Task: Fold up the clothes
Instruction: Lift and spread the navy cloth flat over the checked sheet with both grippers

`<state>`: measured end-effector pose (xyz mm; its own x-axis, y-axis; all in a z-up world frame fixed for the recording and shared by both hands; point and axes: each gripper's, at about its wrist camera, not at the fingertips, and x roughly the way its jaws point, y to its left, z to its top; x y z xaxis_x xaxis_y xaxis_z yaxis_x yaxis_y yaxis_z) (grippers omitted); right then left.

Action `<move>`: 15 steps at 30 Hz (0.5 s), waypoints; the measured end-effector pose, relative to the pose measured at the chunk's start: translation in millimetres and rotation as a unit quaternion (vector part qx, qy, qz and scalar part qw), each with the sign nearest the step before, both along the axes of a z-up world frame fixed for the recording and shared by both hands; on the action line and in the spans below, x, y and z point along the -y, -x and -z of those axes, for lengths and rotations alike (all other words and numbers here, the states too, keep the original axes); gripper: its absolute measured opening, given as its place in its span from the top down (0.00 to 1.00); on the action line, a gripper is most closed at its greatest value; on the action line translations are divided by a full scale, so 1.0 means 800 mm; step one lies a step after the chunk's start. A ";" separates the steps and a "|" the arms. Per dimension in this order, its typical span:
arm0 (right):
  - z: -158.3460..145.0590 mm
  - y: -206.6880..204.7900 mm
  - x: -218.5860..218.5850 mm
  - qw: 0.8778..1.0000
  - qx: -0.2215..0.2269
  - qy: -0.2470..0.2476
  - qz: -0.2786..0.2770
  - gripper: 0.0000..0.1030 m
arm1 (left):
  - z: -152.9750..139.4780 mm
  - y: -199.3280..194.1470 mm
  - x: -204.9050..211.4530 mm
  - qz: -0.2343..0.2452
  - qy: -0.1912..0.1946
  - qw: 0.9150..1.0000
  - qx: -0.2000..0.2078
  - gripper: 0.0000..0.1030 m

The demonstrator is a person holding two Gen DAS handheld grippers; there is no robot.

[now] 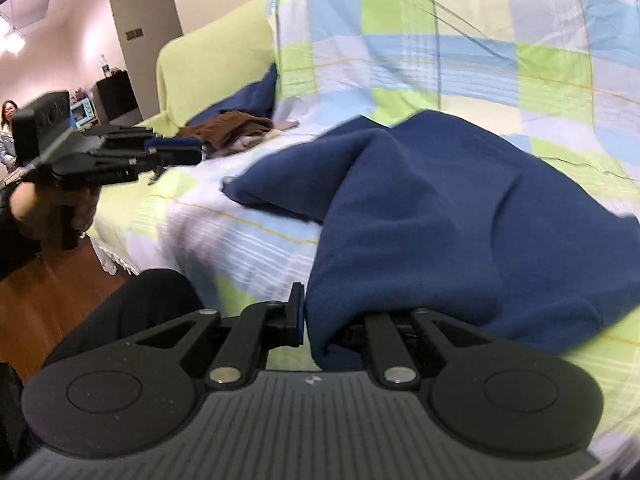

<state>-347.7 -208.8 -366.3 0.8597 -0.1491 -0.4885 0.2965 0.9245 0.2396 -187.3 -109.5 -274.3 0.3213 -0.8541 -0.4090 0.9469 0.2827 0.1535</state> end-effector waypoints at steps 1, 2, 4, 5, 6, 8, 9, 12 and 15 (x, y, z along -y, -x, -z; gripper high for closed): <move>-0.001 -0.003 -0.006 1.000 0.004 0.000 -0.004 0.91 | -0.009 0.009 0.000 -0.001 0.002 1.000 0.004 0.61; -0.003 -0.008 -0.018 1.000 0.010 0.000 -0.012 0.91 | -0.015 0.016 0.001 0.000 0.002 1.000 0.009 0.60; -0.003 -0.019 -0.042 0.999 0.006 0.004 -0.040 0.91 | -0.019 0.020 0.008 -0.005 -0.001 1.000 0.012 0.57; 0.002 -0.026 -0.054 0.998 -0.010 0.005 -0.064 0.91 | -0.018 0.019 0.012 -0.009 -0.003 1.000 0.010 0.55; 0.006 -0.028 -0.061 0.997 -0.020 0.010 -0.077 0.91 | -0.017 0.016 0.016 -0.016 -0.005 1.000 0.005 0.54; 0.012 -0.026 -0.069 0.996 -0.034 0.017 -0.086 0.88 | -0.012 0.008 0.024 -0.032 -0.010 0.999 -0.007 0.53; 0.007 -0.015 -0.065 0.996 -0.030 0.005 -0.087 0.84 | -0.007 0.001 0.031 -0.043 -0.015 0.999 -0.016 0.53; -0.011 0.007 -0.058 0.994 -0.029 0.002 -0.101 0.77 | 0.012 -0.028 0.048 -0.063 -0.025 0.997 -0.035 0.50; -0.033 0.037 -0.047 0.994 -0.031 0.001 -0.109 0.77 | 0.035 -0.067 0.071 -0.071 -0.036 0.995 -0.051 0.48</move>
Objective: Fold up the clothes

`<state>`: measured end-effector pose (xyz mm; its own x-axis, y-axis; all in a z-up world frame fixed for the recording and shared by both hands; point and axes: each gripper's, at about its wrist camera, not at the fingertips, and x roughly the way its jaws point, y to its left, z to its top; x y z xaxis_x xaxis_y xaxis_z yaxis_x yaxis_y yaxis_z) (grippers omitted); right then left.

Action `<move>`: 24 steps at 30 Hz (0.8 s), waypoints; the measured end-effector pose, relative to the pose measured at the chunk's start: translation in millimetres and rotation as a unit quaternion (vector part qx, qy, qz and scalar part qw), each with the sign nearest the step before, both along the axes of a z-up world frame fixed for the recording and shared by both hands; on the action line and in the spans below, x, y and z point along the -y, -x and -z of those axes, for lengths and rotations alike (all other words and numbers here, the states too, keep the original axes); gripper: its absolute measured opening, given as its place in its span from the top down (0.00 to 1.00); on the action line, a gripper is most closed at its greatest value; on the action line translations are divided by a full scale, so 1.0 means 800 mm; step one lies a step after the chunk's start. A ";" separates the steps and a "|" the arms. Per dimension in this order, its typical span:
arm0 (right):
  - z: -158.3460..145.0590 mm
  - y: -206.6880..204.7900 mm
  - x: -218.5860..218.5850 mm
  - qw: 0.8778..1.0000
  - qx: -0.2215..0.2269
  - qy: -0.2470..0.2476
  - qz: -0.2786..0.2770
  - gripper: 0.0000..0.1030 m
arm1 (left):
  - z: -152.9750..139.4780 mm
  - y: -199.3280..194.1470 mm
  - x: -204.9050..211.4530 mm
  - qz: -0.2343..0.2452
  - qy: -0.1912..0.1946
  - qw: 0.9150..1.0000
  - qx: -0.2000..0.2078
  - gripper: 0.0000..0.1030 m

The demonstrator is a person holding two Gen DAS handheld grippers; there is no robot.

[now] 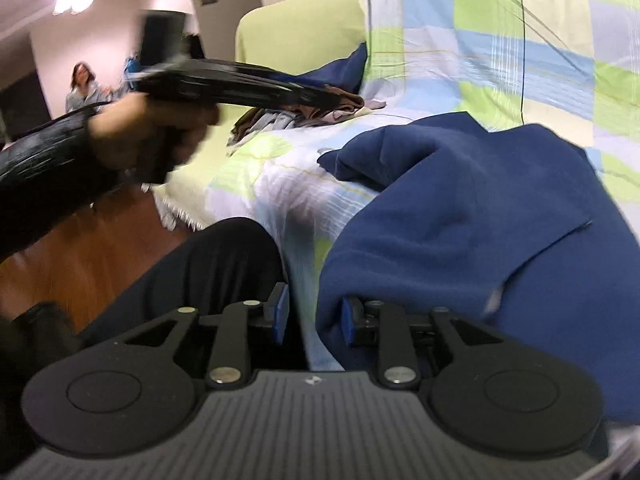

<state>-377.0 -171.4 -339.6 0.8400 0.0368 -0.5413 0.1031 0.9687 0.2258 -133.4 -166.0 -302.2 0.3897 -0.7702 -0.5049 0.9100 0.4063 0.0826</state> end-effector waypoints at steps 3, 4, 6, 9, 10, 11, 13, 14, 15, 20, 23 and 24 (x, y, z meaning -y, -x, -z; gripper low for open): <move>-0.020 0.034 0.029 0.999 0.027 -0.022 0.035 0.73 | 0.019 -0.039 0.030 0.006 -0.020 1.000 -0.013 0.47; -0.023 0.040 0.039 0.998 0.036 -0.024 0.050 0.69 | 0.023 -0.047 0.039 0.014 -0.023 0.999 -0.016 0.45; -0.026 0.043 0.080 0.994 0.043 -0.017 0.097 0.56 | 0.035 -0.058 0.058 0.027 -0.040 0.999 -0.016 0.41; -0.007 0.021 0.164 0.988 0.034 -0.022 0.149 0.56 | 0.053 -0.065 0.076 0.045 -0.062 0.997 -0.017 0.41; 0.001 0.011 0.186 0.987 0.032 -0.026 0.154 0.56 | 0.058 -0.068 0.078 0.051 -0.065 0.996 -0.019 0.41; 0.008 0.001 0.205 0.986 0.030 -0.029 0.158 0.56 | 0.060 -0.069 0.079 0.055 -0.065 0.996 -0.020 0.41; 0.026 -0.023 0.243 0.986 0.023 -0.039 0.161 0.56 | 0.065 -0.084 0.076 0.053 -0.053 0.996 -0.043 0.38; 0.035 -0.035 0.260 0.985 0.018 -0.044 0.163 0.56 | 0.068 -0.094 0.074 0.052 -0.045 0.996 -0.058 0.36; 0.047 -0.053 0.282 0.985 0.013 -0.053 0.163 0.56 | 0.073 -0.104 0.072 0.051 -0.039 0.995 -0.076 0.35; 0.083 -0.088 0.309 0.981 0.018 -0.094 0.169 0.70 | 0.092 -0.119 0.071 0.063 -0.026 0.990 -0.121 0.40; 0.088 -0.080 0.305 0.977 0.035 -0.112 0.179 0.98 | 0.091 -0.119 0.073 0.074 -0.016 0.990 -0.115 0.53; 0.086 -0.076 0.302 0.976 0.038 -0.111 0.184 0.99 | 0.090 -0.118 0.073 0.075 -0.016 0.991 -0.113 0.53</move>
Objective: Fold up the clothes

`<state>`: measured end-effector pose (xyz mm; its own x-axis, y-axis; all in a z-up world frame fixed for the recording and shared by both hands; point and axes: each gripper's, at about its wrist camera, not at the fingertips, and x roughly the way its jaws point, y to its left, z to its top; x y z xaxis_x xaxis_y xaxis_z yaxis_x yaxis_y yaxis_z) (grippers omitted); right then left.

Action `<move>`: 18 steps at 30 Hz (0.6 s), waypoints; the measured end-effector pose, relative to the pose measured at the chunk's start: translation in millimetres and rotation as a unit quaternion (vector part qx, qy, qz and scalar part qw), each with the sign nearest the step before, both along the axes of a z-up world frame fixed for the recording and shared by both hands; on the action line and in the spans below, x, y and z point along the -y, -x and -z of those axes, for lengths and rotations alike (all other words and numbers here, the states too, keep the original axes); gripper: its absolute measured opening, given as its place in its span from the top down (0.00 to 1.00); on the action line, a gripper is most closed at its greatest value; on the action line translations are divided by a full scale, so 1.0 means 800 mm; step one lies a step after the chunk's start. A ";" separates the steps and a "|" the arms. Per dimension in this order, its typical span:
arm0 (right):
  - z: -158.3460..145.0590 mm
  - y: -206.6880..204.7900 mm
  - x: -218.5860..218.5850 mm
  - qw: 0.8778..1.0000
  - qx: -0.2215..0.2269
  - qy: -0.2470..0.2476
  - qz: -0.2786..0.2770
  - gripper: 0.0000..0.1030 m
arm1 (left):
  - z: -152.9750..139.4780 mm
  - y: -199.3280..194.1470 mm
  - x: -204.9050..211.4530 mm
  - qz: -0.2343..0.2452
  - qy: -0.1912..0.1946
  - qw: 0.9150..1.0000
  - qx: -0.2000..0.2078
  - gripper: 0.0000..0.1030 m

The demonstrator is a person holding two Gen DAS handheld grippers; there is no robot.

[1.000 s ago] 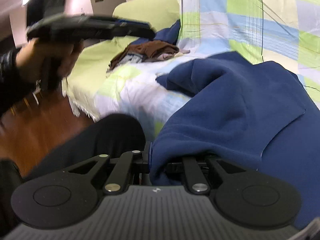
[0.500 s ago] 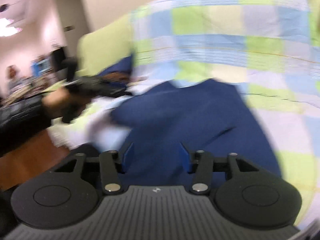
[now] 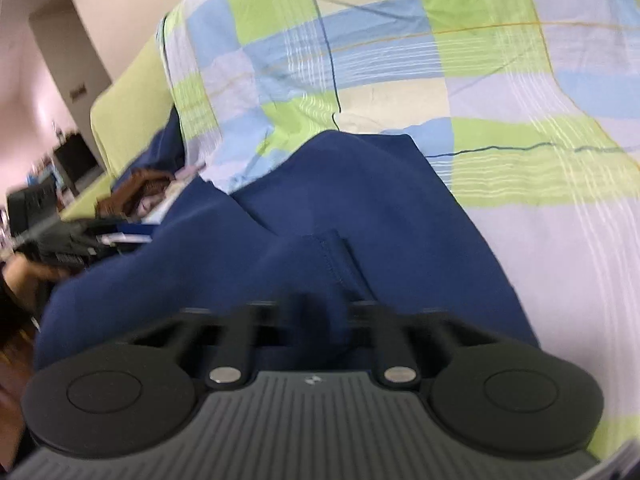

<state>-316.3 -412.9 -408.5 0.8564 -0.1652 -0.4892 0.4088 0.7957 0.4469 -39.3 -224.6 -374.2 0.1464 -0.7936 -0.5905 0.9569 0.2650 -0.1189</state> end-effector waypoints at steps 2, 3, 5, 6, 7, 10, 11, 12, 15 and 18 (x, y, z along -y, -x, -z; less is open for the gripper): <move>-0.004 0.009 -0.005 1.000 0.004 0.004 0.010 0.99 | -0.006 0.003 0.000 0.005 0.001 1.000 0.006 0.54; -0.006 0.011 -0.006 1.000 0.008 0.004 0.012 0.99 | -0.012 0.004 0.000 0.008 0.002 1.000 0.012 0.54; -0.012 0.017 -0.007 1.000 0.014 0.003 0.020 0.99 | -0.024 0.004 -0.001 0.008 0.006 1.000 0.024 0.51; -0.016 0.020 -0.007 1.000 0.015 0.003 0.026 0.94 | -0.031 0.003 0.000 0.007 0.010 0.999 0.030 0.49; -0.018 0.023 -0.005 0.999 0.011 0.005 0.039 0.91 | -0.039 0.001 0.002 0.004 0.016 0.999 0.036 0.47; -0.020 0.030 0.003 0.997 0.002 0.016 0.070 0.68 | -0.058 -0.013 0.021 0.010 0.021 0.998 0.053 0.44; -0.021 0.033 0.006 0.997 -0.002 0.025 0.079 0.68 | -0.063 -0.018 0.029 0.016 0.021 0.998 0.058 0.43; -0.022 0.037 0.008 0.995 -0.006 0.036 0.088 0.68 | -0.066 -0.024 0.043 0.026 0.017 0.997 0.065 0.41; -0.021 0.050 0.014 0.993 -0.031 0.050 0.104 0.62 | -0.066 -0.043 0.102 0.068 0.002 0.995 0.074 0.38; -0.014 0.067 0.014 0.992 -0.047 0.038 0.114 0.52 | -0.049 -0.055 0.169 0.106 -0.020 0.992 0.062 0.36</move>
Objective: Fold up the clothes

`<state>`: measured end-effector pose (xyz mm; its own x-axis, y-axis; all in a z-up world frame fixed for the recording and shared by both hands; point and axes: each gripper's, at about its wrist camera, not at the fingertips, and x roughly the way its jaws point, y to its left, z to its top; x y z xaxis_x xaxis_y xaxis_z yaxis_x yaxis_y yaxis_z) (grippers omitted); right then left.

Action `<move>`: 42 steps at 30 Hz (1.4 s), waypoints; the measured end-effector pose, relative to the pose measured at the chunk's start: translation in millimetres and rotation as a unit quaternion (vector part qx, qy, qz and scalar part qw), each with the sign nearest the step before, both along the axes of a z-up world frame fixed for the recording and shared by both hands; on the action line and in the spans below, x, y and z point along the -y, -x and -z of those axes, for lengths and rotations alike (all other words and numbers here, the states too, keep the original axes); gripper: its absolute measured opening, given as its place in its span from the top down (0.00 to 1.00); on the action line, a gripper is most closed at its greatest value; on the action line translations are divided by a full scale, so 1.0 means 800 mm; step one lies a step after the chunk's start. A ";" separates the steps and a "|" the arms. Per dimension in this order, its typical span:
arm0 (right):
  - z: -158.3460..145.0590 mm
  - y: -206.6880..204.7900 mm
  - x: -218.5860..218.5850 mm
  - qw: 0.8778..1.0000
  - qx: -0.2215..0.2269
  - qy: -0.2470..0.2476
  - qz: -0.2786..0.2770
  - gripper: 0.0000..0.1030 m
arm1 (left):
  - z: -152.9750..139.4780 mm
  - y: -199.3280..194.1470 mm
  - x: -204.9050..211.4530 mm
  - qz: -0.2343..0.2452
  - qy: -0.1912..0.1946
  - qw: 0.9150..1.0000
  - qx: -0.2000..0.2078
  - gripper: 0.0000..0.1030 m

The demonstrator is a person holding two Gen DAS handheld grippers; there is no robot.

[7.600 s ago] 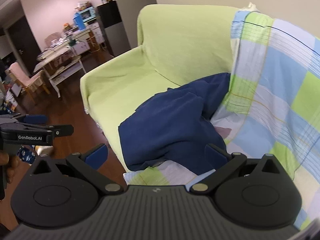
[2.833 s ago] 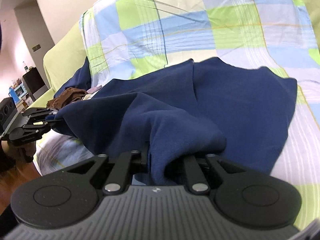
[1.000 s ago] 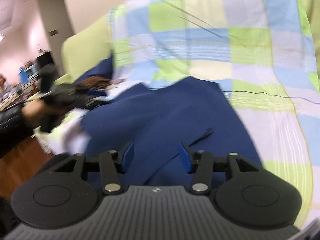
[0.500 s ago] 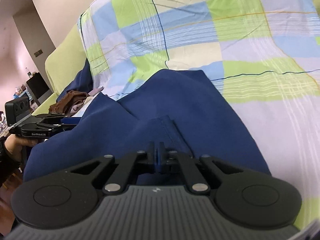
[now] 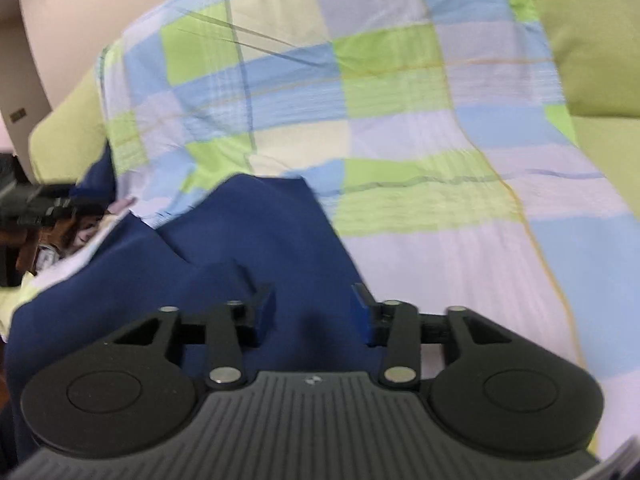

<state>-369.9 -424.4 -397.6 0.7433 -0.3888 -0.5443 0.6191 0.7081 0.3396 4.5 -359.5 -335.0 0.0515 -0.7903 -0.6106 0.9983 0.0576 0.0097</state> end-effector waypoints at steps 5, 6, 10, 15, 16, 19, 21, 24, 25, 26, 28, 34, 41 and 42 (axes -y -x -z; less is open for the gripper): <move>-0.001 0.040 -0.023 0.999 0.016 -0.012 0.029 0.50 | 0.039 -0.005 0.087 0.041 -0.045 0.998 -0.030 0.36; -0.003 0.052 -0.031 0.999 0.025 -0.016 0.038 0.49 | 0.047 -0.004 0.100 0.049 -0.055 0.997 -0.039 0.36; -0.004 0.086 -0.071 0.995 0.039 -0.042 0.077 0.48 | 0.067 0.008 0.133 0.089 -0.097 0.989 -0.065 0.39; 0.008 0.123 -0.117 0.986 0.055 -0.090 0.129 0.40 | 0.055 0.020 0.133 0.114 -0.078 0.988 -0.062 0.97; 0.014 0.132 -0.127 0.982 0.058 -0.105 0.143 0.40 | 0.050 0.021 0.127 0.114 -0.065 0.990 -0.058 0.97; 0.031 0.140 -0.141 0.975 0.070 -0.137 0.160 0.40 | 0.033 0.019 0.101 0.103 -0.022 0.992 -0.063 0.98; 0.045 0.146 -0.150 0.968 0.082 -0.163 0.171 0.40 | 0.022 0.018 0.084 0.096 0.004 0.993 -0.066 0.97; 0.058 0.139 -0.155 0.964 0.078 -0.180 0.177 0.39 | 0.008 0.016 0.059 0.088 0.035 0.993 -0.071 0.97; 0.062 0.136 -0.154 0.963 0.079 -0.186 0.177 0.39 | 0.004 0.015 0.050 0.085 0.043 0.992 -0.078 0.97; 0.066 0.134 -0.154 0.962 0.080 -0.192 0.177 0.39 | 0.002 0.015 0.046 0.083 0.046 0.992 -0.080 0.97; 0.077 0.131 -0.153 0.959 0.091 -0.203 0.177 0.39 | 0.000 0.016 0.040 0.080 0.049 0.993 -0.078 0.97; 0.064 0.142 -0.158 0.949 0.154 -0.201 0.189 0.97 | -0.018 0.022 0.001 0.057 0.089 0.992 -0.075 0.97; -0.052 0.133 -0.115 0.983 0.133 -0.058 0.114 0.98 | -0.076 0.023 -0.063 -0.014 0.161 0.985 -0.055 0.97; -0.071 0.125 -0.099 0.986 0.126 -0.035 0.101 0.98 | -0.091 0.016 -0.075 -0.036 0.174 0.983 -0.051 0.97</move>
